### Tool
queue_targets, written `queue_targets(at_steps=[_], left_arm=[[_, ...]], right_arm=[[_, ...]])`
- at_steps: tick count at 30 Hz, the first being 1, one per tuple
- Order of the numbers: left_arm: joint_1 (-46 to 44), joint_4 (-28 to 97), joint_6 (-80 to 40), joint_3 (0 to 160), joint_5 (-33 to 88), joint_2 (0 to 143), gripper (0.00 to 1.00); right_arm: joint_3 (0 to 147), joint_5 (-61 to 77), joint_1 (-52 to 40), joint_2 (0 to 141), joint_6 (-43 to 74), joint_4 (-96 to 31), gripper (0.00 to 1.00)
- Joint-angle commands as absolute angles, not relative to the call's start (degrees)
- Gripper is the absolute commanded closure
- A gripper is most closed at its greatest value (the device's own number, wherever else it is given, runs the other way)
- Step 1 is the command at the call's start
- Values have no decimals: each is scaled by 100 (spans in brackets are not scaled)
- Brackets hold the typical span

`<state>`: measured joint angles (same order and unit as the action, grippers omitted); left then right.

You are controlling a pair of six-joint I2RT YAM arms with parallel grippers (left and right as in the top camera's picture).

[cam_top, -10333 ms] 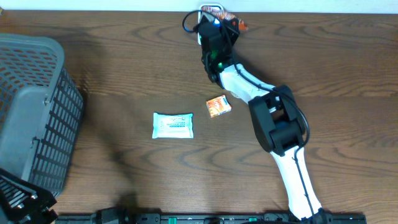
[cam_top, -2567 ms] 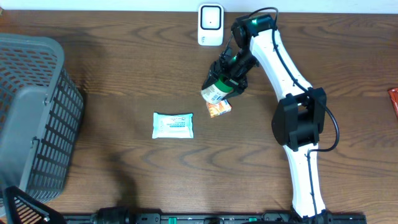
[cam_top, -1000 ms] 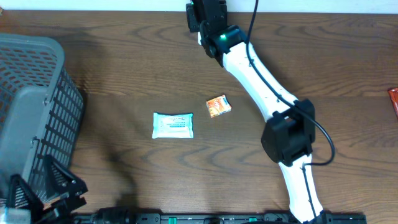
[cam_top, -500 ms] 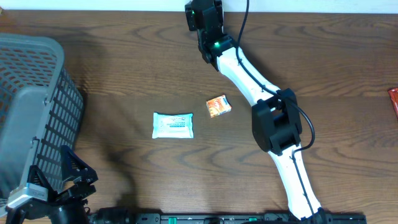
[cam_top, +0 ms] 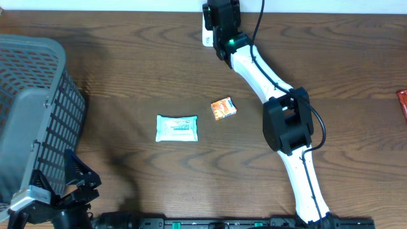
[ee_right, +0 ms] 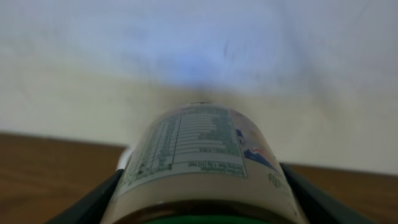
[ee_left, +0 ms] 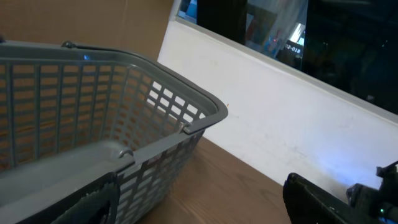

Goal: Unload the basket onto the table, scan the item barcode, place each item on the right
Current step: 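Lift the jar and carry it up to the scanner, then carry the jar to the right edge and set it down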

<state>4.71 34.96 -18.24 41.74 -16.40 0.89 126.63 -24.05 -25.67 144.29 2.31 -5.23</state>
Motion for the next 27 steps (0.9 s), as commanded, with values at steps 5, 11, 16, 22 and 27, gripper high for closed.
queue_targets(at_steps=[5,11,16,22,27], left_arm=[[443,3514,-1876,4145,-1608,14,16],[443,3509,-1874,4145,-1608,14,16],[443,3441,-1876,4145,-1608,14,16],[443,3476,-1874,4145,-1608,14,16],[443,3623,-1874,4145,-1608,14,16]], right_arm=[[12739,-2539,-2571,13526,-8,-2012,68],[12739,-2541,-2285,12604,558,-4434,67],[12739,-2536,-1638,12182,1341,-6222,67],[12737,-2497,-320,12202,1870,-7546,68],[12702,-2460,1114,12293,1463,-7675,66]])
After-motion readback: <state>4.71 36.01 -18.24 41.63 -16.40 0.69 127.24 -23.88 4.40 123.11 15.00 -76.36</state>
